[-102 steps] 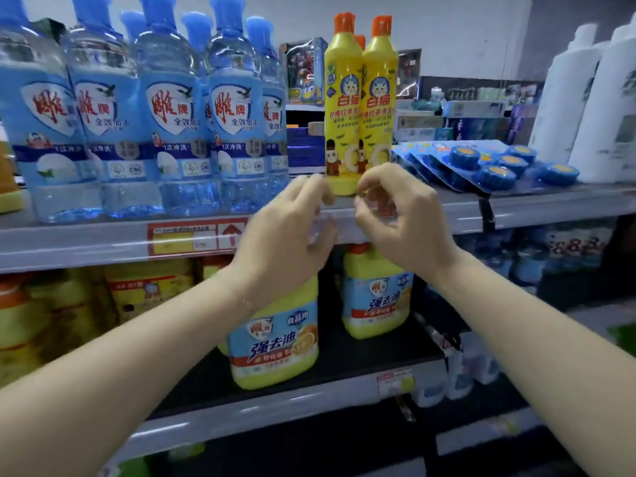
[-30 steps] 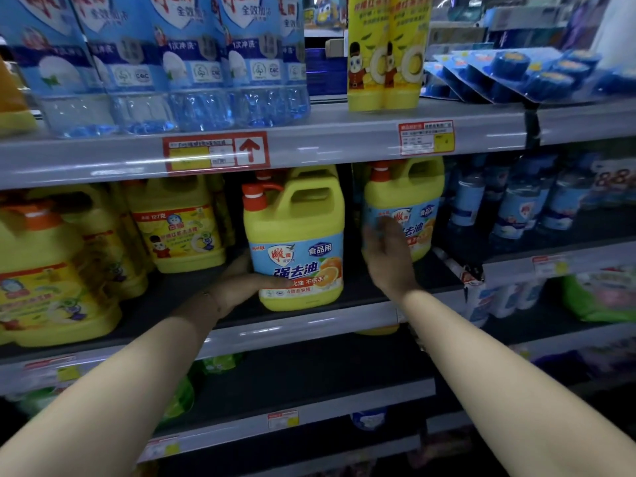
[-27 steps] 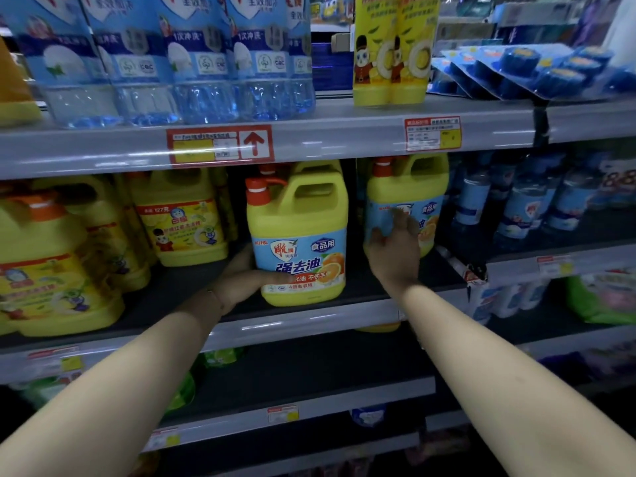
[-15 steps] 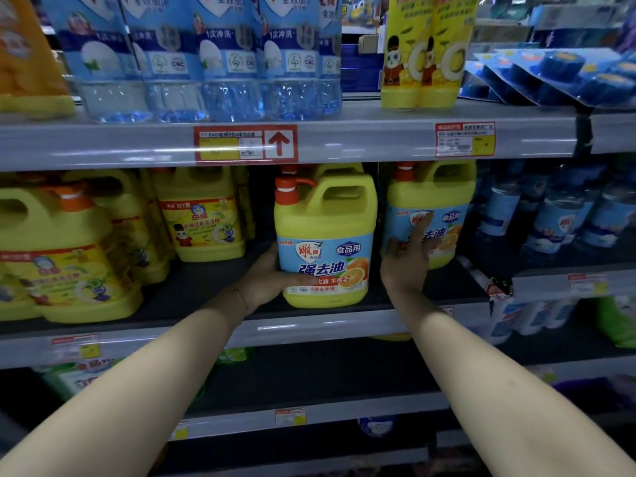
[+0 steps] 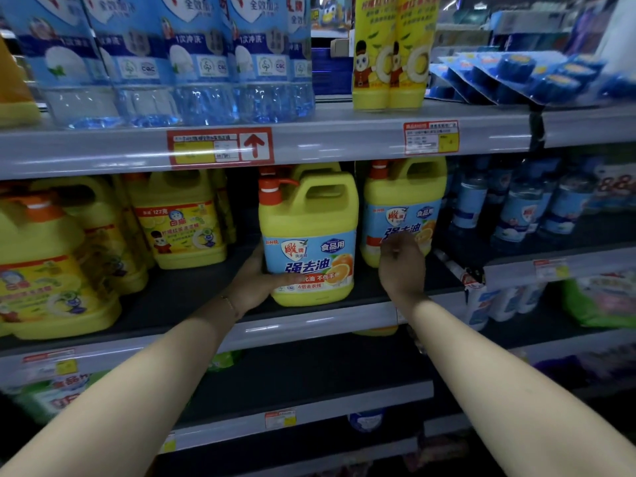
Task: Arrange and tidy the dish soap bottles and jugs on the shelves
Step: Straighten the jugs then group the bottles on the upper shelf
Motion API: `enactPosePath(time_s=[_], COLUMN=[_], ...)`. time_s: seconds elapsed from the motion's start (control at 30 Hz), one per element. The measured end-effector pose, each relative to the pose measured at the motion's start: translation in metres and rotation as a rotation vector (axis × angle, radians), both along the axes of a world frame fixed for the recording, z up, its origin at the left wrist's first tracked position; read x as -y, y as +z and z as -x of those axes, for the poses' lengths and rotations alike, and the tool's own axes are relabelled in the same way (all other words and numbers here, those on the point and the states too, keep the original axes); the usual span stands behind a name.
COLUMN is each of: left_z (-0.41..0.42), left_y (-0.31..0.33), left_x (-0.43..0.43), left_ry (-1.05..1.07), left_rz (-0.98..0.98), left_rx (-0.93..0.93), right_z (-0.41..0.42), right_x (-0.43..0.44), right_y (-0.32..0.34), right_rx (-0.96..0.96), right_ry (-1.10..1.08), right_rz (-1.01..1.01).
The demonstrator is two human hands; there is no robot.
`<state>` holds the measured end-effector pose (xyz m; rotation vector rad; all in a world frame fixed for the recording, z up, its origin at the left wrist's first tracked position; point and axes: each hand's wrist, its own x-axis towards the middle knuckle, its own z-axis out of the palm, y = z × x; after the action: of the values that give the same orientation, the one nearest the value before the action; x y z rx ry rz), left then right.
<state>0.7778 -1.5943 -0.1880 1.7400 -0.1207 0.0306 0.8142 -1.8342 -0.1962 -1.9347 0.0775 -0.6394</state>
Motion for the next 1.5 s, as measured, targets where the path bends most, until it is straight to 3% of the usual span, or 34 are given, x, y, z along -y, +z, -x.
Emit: enactPosePath(time_s=[0.27,0.5,0.7,0.87,0.97,1.1,1.23,1.37,1.5], left_z=[0.013,0.020,0.032,0.059,0.089,0.135,0.160,0.164,0.158], left_y=[0.000,0.001,0.002,0.013,0.022,0.035,0.046,0.047,0.043], left_x=[0.003,0.000,-0.014,-0.057,-0.105,-0.175,-0.233,-0.265,-0.283], left_ry=[0.270,0.246,0.079,0.114,0.244,0.589,0.910,0.906,0.789], left_rz=[-0.136,-0.224,-0.251,-0.634,-0.821,-0.776,-0.751,-0.668,-0.694], left_rx=[0.047,0.084,0.052,0.084,0.092,0.190,0.173,-0.018,-0.010], right_z=[0.029,0.052,0.063,0.064,0.068,0.082,0.096,0.100,0.091], right_x=[-0.030,-0.049,-0.085,-0.130,-0.170,-0.232,-0.285,-0.327,-0.353], right_y=[0.006,0.027,0.037,0.047,0.055,0.061,0.065,0.067,0.071], right_rx=[0.246,0.463,0.457,0.354,0.249,0.219,0.504,0.692,0.542], right_ry=[0.237,0.370,0.543,0.716,0.820,0.896,0.920,1.003,1.067], right_rz=[0.294,0.804,1.092,1.158,1.115,1.070,1.202,1.206,1.297])
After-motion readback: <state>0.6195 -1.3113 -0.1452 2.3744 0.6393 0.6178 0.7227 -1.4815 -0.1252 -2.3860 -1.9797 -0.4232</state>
